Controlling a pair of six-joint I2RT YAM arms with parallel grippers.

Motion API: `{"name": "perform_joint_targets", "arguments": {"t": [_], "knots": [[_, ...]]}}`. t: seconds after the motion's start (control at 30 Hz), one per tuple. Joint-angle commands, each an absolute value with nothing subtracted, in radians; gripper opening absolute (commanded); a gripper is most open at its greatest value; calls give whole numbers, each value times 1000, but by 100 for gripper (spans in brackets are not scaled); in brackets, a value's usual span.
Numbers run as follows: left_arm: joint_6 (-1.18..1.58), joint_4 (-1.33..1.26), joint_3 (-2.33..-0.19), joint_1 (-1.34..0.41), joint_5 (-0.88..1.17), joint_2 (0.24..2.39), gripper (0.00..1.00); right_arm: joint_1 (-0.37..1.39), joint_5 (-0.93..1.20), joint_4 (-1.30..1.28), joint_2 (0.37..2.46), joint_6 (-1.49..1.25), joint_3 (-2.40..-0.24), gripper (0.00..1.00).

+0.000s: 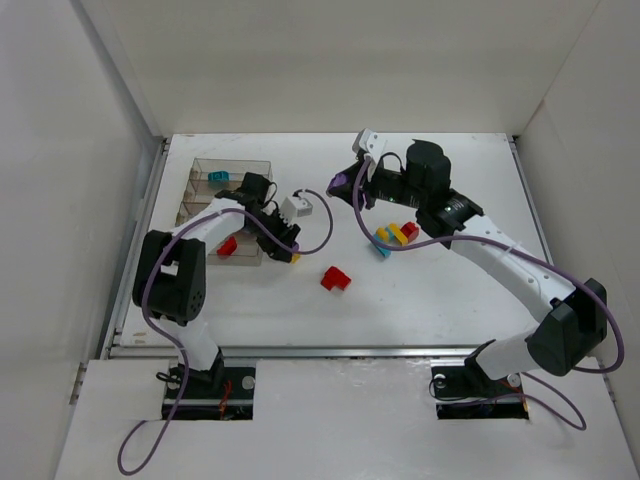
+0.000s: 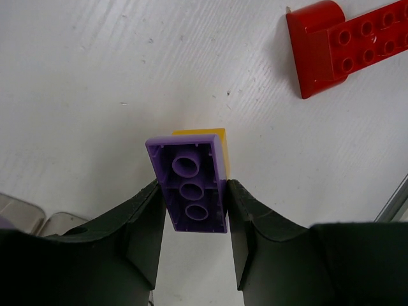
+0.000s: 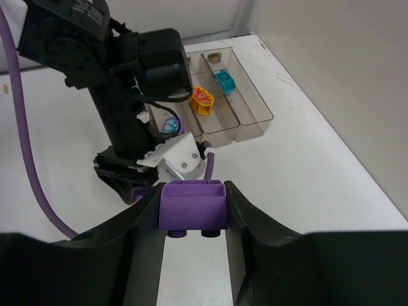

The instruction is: Sort the legos into containers by color

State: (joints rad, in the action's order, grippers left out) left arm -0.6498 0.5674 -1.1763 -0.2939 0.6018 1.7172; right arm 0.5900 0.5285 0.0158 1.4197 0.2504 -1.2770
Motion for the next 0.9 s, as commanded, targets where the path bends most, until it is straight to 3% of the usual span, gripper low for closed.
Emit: {"name": "perform_joint_targets", "arguments": {"t": [0.0, 0.3, 0.67, 0.8, 0.87], "knots": [[-661, 563, -1163, -299, 640, 1733, 32, 586, 518, 81, 1378, 238, -1284, 0], [-690, 572, -1196, -299, 640, 1706, 62, 586, 518, 81, 1378, 238, -1284, 0], [-957, 595, -1325, -318, 638, 1481, 65, 549, 445, 81, 1345, 169, -1330, 0], [-1020, 257, -1287, -327, 583, 1312, 69, 540, 410, 81, 1335, 98, -1373, 0], [-1046, 50, -1160, -340, 540, 1229, 78, 540, 410, 81, 1335, 49, -1390, 0]]}}
